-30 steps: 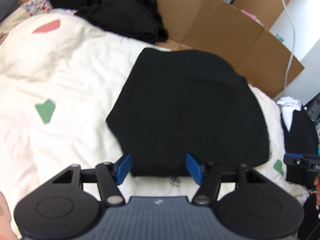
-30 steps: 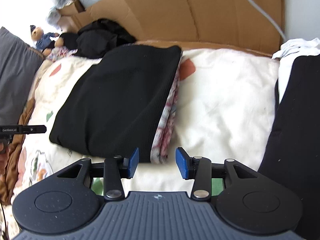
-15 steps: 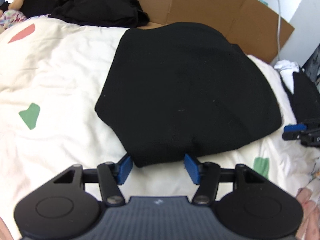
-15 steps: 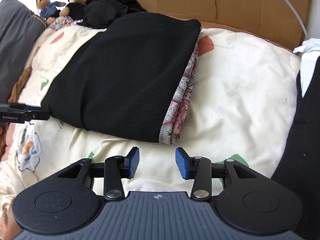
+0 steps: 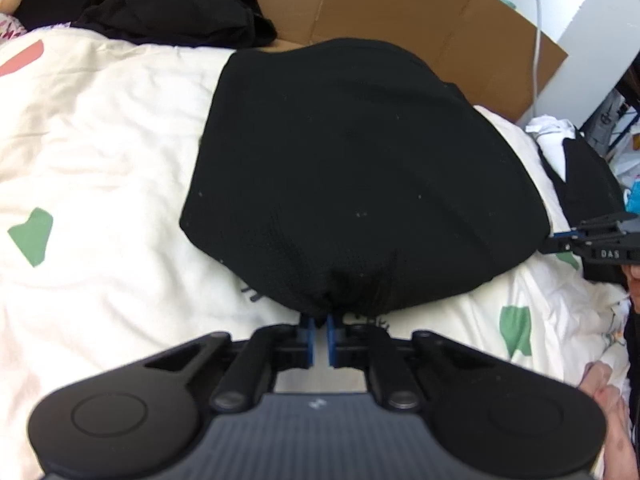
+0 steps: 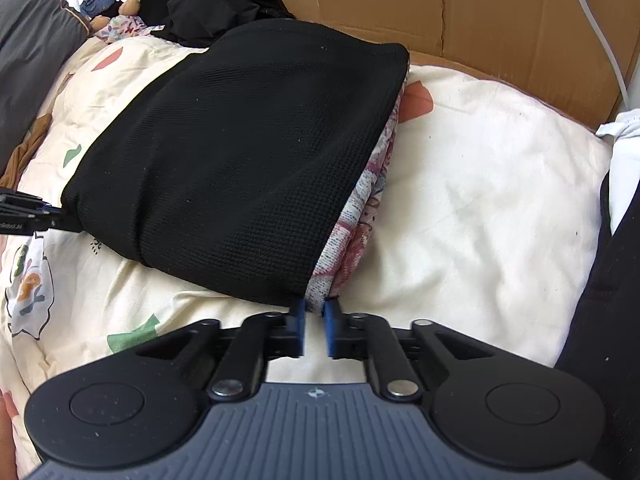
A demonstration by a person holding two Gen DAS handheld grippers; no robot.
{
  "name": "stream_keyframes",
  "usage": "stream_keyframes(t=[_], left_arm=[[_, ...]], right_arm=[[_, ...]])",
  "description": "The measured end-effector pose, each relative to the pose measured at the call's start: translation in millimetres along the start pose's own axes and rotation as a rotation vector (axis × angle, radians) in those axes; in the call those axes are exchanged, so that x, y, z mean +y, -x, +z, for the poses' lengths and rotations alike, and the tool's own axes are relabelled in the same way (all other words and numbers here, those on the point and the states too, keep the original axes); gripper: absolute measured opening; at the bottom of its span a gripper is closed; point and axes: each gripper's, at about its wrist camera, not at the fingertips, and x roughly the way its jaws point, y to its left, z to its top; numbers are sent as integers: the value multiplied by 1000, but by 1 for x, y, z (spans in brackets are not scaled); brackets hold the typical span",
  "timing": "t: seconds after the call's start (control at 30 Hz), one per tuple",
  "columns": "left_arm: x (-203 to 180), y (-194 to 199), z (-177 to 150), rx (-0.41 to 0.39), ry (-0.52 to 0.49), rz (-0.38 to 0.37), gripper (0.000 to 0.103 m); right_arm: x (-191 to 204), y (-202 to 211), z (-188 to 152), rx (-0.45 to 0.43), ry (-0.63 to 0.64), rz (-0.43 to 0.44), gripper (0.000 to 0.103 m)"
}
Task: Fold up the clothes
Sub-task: 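Pinch the folded edge of the black shorts with both grippers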
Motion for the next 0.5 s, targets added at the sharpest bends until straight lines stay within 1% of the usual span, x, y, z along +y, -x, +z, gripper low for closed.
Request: stream_keyframes(t=[0.07,0.1,0.17,0.2,0.3,0.37,0.4,0.43,0.5], left_arm=[[5,4,3,-11,10,8,3],[8,8,5,-24,13,30,2],[15,13,9,-38,25,40,2],[18,16,8,-41,36,34,2],[14,20,1,-41,29,41,2],[12,17,0,-25,36,40,3],[12,13,-1,-1,50,39,4],[13,8,0,5,56,45,4],[19,7,-2,17,85,94,6]], right_arm=[[0,3,1,-9,16,-14,4],[-1,5,2,-10,20,-20,4],[-2,7,4,-12,24,-33,4],[-5,9,5,-14,18,-43,4],[-9,13,7,-21,17,-55,4],[-8,14,7,-22,17,-60,4],[-9,12,7,-7,8,-57,4],[-9,10,6,0,-2,-56,4],[-11,9,4,9,-24,-51,6]])
